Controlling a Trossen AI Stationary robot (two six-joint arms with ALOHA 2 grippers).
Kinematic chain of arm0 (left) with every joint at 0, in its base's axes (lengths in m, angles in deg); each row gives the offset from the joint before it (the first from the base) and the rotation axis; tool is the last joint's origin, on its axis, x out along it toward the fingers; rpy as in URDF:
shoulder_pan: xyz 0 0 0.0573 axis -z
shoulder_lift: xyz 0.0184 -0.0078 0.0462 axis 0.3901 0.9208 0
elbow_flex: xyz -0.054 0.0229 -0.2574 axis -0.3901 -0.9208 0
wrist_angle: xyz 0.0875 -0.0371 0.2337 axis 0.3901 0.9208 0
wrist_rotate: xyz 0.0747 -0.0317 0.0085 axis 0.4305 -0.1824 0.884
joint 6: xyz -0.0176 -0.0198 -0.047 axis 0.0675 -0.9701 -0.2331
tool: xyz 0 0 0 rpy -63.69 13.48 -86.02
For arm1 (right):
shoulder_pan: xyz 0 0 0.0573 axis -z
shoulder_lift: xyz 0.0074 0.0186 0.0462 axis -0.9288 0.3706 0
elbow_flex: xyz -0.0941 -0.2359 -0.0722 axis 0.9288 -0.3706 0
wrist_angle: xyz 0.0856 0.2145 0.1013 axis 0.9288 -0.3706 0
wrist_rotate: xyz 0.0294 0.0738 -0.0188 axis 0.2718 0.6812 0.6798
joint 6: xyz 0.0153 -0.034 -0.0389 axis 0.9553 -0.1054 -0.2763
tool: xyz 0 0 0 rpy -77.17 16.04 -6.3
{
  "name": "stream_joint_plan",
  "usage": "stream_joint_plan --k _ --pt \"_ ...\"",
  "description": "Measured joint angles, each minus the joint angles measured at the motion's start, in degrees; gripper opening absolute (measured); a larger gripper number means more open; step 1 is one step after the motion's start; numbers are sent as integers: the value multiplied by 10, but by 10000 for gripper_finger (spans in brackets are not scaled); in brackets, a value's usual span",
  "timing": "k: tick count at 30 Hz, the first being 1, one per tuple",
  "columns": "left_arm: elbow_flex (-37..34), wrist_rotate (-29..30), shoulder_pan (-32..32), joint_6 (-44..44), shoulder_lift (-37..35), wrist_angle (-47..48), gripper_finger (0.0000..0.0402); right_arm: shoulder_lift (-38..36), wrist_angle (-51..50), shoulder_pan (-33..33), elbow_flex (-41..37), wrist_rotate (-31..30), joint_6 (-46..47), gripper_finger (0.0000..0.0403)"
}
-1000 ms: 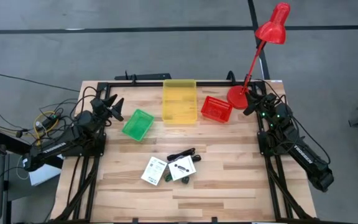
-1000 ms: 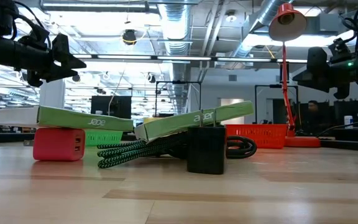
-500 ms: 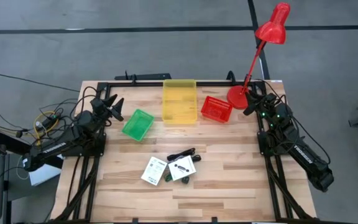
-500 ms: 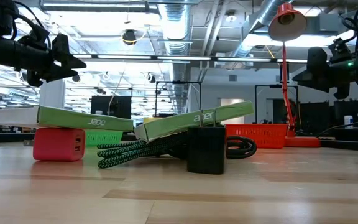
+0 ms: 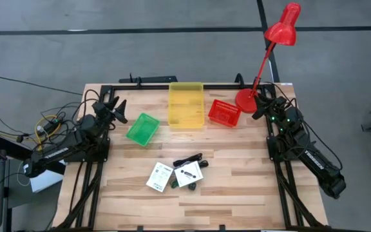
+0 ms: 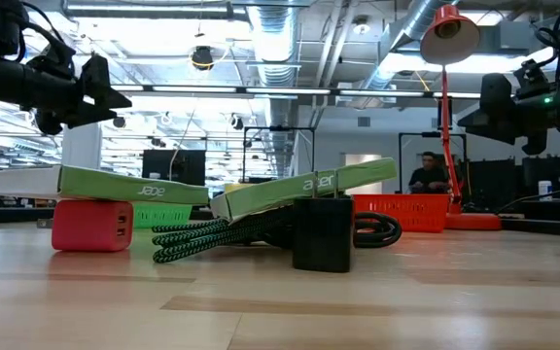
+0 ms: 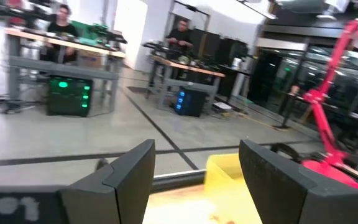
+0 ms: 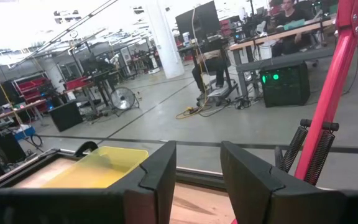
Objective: Pick and place items into bin
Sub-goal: Put the left white box into the green basket
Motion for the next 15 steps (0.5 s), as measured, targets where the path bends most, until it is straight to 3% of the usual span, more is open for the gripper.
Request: stream_joint_plan --k 15 --pt "0 0 0 -42 0 0 226 0 0 0 0 0 0 121"
